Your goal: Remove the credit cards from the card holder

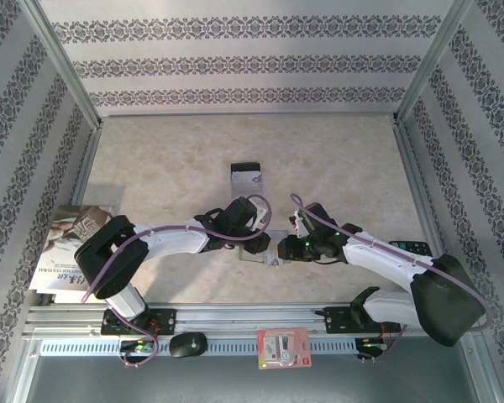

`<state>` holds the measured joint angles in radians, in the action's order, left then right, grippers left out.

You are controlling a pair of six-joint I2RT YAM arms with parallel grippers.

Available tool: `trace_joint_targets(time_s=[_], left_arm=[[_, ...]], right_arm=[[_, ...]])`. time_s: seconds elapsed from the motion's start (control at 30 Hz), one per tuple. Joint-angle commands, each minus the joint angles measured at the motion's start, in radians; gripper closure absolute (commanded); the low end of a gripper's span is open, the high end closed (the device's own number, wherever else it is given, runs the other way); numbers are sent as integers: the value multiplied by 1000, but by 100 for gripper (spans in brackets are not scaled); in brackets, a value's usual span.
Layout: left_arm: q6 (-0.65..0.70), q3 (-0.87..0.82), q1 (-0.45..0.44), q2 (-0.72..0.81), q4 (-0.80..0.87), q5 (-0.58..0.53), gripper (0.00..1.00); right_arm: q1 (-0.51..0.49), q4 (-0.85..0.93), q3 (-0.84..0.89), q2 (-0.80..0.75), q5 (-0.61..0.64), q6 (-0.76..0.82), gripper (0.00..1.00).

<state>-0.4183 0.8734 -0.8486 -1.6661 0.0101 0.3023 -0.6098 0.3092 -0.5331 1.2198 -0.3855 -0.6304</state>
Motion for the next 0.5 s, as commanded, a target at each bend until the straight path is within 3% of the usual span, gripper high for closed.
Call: trace_joint_targets(time_s=[0.0,0.47], left_arm=[[10,-26,-12,-45,-20,-2,74],[-18,-70,-12,-116,-41,12,76]], right_arm=[[-13,-1,24,-16,-26,-28,64],[-5,-38,8,-24,-9,-19,64]])
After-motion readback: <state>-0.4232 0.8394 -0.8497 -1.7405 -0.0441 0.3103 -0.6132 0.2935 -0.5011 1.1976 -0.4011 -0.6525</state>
